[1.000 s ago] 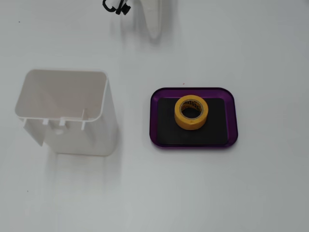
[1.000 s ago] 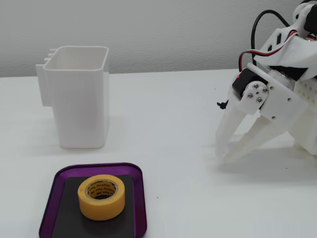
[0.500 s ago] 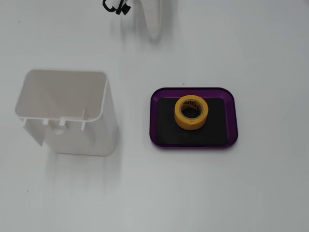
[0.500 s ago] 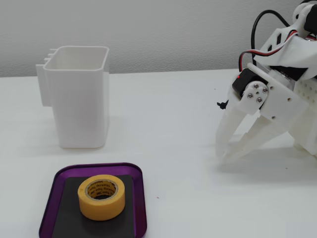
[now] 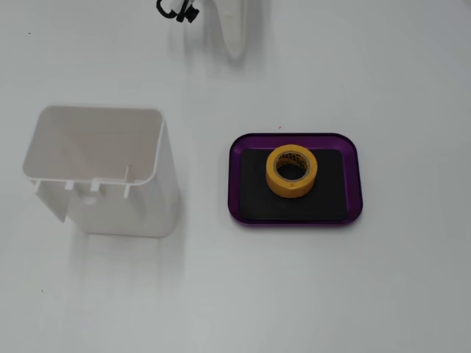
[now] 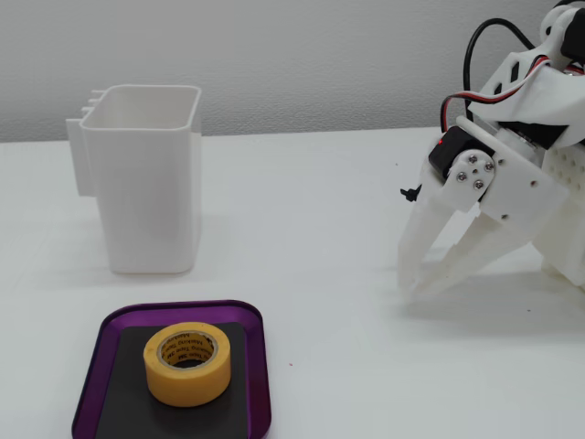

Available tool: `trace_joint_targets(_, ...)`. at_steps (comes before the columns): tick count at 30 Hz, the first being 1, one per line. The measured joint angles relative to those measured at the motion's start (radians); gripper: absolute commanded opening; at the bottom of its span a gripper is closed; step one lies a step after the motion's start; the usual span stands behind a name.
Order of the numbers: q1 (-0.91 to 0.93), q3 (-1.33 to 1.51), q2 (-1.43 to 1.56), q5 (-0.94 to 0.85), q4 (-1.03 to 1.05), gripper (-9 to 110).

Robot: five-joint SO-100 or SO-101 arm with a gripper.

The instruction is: Remove the yellow tape from the box.

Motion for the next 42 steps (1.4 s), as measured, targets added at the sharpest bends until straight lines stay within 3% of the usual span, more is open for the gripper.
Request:
trace_joint_targets(4,0.000,0.000,0.000,-0.049,-0.003,0)
trace_joint_targets(9,0.008,-0.061,0.000,-0.285,-0.052,1)
trace_joint_targets(14,0.014,-0.204,-0.067,-0.345,-0.058,6)
trace_joint_targets(25,-0.189,-0.934,-1.101,-0.399,0.069,10)
trace_joint_targets(30,-0.245,-1.310,-1.528,-0.327,0.100,10)
trace_joint_targets(36,-0.252,-1.606,-1.805,-0.302,0.109,10)
trace_joint_targets(42,-0.236,-1.703,-1.965,-0.301,0.106,10)
